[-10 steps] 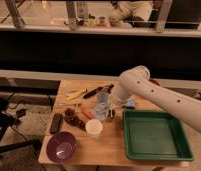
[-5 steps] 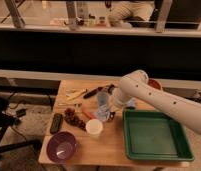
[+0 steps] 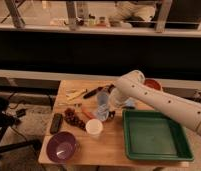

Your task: Place towel in metal cup

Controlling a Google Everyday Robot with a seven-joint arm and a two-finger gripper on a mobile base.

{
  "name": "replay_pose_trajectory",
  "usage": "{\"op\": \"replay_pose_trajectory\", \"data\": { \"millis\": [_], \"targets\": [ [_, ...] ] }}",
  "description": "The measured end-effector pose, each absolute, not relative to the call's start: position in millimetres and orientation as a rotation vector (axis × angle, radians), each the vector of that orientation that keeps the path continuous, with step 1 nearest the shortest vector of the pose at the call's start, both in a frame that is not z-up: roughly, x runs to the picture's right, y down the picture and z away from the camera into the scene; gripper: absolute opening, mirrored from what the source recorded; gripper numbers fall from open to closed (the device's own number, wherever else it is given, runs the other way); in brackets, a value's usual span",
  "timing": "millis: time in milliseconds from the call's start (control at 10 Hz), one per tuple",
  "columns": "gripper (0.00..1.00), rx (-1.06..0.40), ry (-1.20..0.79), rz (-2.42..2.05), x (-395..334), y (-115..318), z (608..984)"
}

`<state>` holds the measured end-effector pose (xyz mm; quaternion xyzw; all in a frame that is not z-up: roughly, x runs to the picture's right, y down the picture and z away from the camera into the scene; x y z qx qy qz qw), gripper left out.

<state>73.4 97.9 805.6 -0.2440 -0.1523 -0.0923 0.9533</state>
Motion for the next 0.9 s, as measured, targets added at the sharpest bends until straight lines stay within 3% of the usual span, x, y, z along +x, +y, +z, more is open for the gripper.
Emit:
{"op": "replay_pose_trajectory", "data": {
  "millis": [900],
  "targets": [
    [0.16, -0.487, -0.261, -0.171, 88.6, 99.6, 820.6]
  ]
}}
